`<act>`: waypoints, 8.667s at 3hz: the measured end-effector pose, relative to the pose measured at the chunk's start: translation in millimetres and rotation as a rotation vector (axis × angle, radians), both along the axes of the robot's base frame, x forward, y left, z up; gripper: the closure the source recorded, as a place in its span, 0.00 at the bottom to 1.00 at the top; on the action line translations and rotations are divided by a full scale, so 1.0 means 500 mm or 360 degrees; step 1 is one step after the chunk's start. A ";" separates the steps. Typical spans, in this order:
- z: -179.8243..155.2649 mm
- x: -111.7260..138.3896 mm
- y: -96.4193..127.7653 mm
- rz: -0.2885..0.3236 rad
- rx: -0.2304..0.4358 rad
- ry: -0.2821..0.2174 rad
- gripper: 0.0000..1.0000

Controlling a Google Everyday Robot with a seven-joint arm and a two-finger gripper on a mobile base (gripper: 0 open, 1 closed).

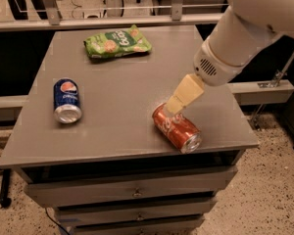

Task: Place coke can upright

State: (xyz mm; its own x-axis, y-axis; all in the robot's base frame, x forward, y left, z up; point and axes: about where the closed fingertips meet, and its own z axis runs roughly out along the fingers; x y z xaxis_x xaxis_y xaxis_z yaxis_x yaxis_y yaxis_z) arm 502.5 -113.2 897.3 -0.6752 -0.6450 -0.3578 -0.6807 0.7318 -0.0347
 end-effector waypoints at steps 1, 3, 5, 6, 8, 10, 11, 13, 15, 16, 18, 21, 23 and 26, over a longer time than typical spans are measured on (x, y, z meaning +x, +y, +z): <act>-0.049 -0.013 0.026 -0.0120 0.0037 0.0089 0.00; -0.080 -0.028 0.091 -0.0176 0.0055 0.0151 0.00; -0.109 -0.054 0.111 -0.0193 -0.0082 0.0170 0.16; -0.115 -0.057 0.118 -0.0203 -0.0136 0.0157 0.39; -0.069 0.014 0.096 -0.0197 -0.0084 -0.0027 0.86; -0.008 0.130 0.060 -0.0083 0.0378 -0.0413 1.00; 0.042 0.188 0.067 -0.0074 0.0747 -0.0637 1.00; 0.116 0.275 -0.034 -0.0217 0.1319 -0.1108 1.00; 0.115 0.254 0.040 0.0036 0.1501 -0.1397 1.00; 0.130 0.236 0.094 0.0212 0.1541 -0.1475 1.00; 0.099 0.206 0.151 0.0416 0.1503 -0.1399 1.00; 0.020 0.179 0.180 0.0457 0.1527 -0.1226 0.61; -0.010 0.153 0.162 0.0459 0.1483 -0.1154 0.13; -0.018 0.076 0.041 0.0548 0.1240 -0.1091 0.00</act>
Offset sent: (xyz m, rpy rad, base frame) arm -0.0093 0.0507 -0.0417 0.0900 0.1082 -0.1399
